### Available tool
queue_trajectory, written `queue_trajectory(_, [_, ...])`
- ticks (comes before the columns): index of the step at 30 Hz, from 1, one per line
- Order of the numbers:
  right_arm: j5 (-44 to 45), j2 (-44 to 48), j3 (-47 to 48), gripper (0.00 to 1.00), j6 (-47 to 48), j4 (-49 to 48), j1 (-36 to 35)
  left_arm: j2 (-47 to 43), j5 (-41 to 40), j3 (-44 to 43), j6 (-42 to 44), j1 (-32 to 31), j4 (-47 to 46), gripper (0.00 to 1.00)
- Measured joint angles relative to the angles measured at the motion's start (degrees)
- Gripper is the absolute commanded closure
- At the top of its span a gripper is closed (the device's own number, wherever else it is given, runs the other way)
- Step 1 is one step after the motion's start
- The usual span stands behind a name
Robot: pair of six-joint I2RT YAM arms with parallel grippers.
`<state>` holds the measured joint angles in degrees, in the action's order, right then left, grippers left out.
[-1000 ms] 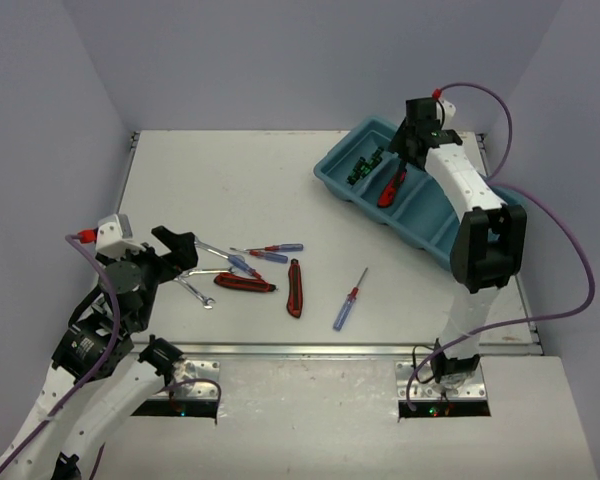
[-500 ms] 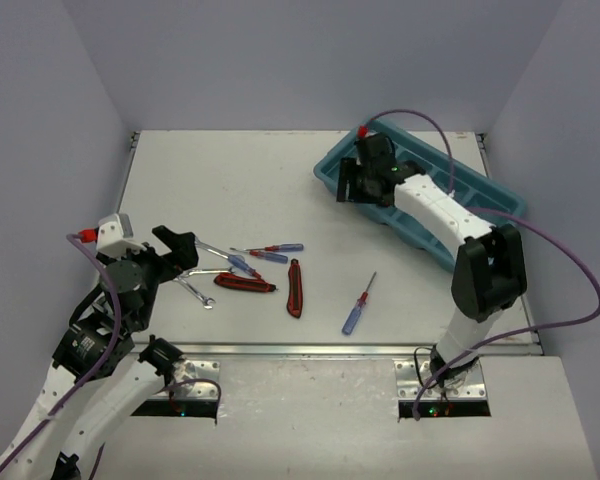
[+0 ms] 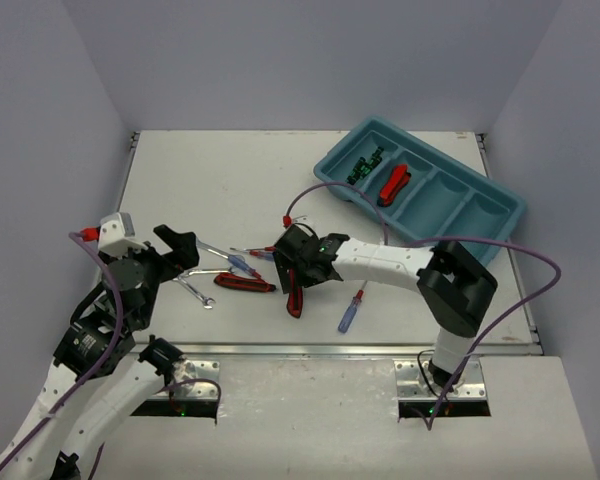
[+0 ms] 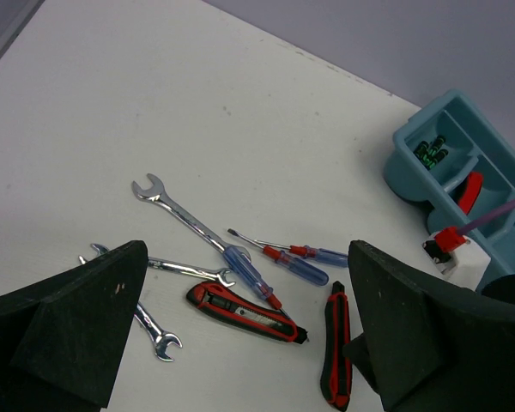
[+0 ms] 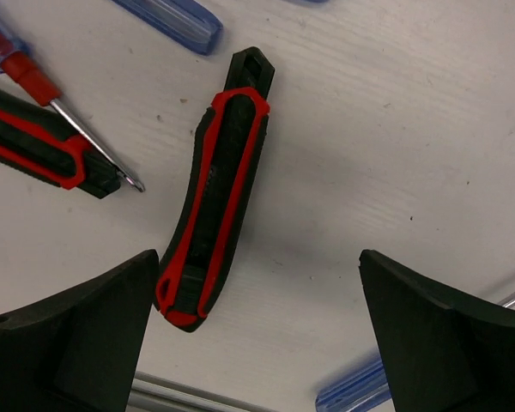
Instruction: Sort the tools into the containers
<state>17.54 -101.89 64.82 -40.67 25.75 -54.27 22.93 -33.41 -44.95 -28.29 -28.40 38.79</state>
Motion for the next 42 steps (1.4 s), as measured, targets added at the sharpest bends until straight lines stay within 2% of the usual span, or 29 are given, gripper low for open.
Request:
queue_trajectory(7, [1.4, -6.3, 3.3, 0.02, -5.3, 1.4, -0.4, -0.1, 0.0, 0.0, 0.0, 0.0, 0.0, 0.00])
queue_trajectory(9, [1.5, -6.5, 3.2, 0.03, -6.2, 1.0, -0.6, -0.2, 0.0, 0.0, 0.0, 0.0, 0.0, 0.00])
queue_trajectory(11, [1.5, -6.9, 3.2, 0.10, -6.9, 0.3, -0.7, -0.2, 0.0, 0.0, 0.0, 0.0, 0.0, 0.00])
queue_trajectory(14, [1.5, -8.1, 3.3, 0.31, -7.6, -0.6, -0.7, -0.5, 0.0, 0.0, 0.0, 0.0, 0.0, 0.00])
queue_trajectory(16, [1.7, -9.2, 3.3, 0.38, -7.8, -0.9, -0.7, -0.6, 0.0, 0.0, 0.0, 0.0, 0.0, 0.00])
queue_trajectory(17, [1.7, -9.7, 3.3, 0.45, -7.9, -1.0, -0.7, -0.7, 0.0, 0.0, 0.0, 0.0, 0.0, 0.00])
queue_trajectory(18, [1.8, -9.7, 3.4, 0.61, -8.1, -1.2, -0.7, -0.8, 0.0, 0.0, 0.0, 0.0, 0.0, 0.00])
queue_trajectory(20, [2.0, -9.9, 3.5, 0.81, -8.2, -1.3, -0.7, -0.9, 0.0, 0.0, 0.0, 0.0, 0.0, 0.00])
queue_trajectory(21, [2.2, -9.9, 3.6, 0.84, -8.2, -1.3, -0.7, -0.9, 0.0, 0.0, 0.0, 0.0, 0.0, 0.00])
queue_trajectory(26, [2.4, -9.9, 3.6, 0.87, -8.5, -1.4, -0.7, -0.9, 0.0, 0.0, 0.0, 0.0, 0.0, 0.00])
queue_trajectory(32, [3.8, -8.1, 2.4, 1.00, -8.5, -0.1, -1.0, -0.9, 0.0, 0.0, 0.0, 0.0, 0.0, 0.00])
queue_trajectory(37, [6.5, -1.5, 1.9, 1.00, -7.1, 2.0, -0.7, -0.9, 0.0, 0.0, 0.0, 0.0, 0.0, 0.00])
queue_trajectory(39, [6.1, 1.5, 2.2, 1.00, -5.5, 2.2, 1.3, -0.9, 0.0, 0.0, 0.0, 0.0, 0.0, 0.00])
queue_trajectory(42, [5.0, 4.9, 4.7, 1.00, -3.1, 2.7, 8.6, -0.9, 0.0, 0.0, 0.0, 0.0, 0.0, 0.00])
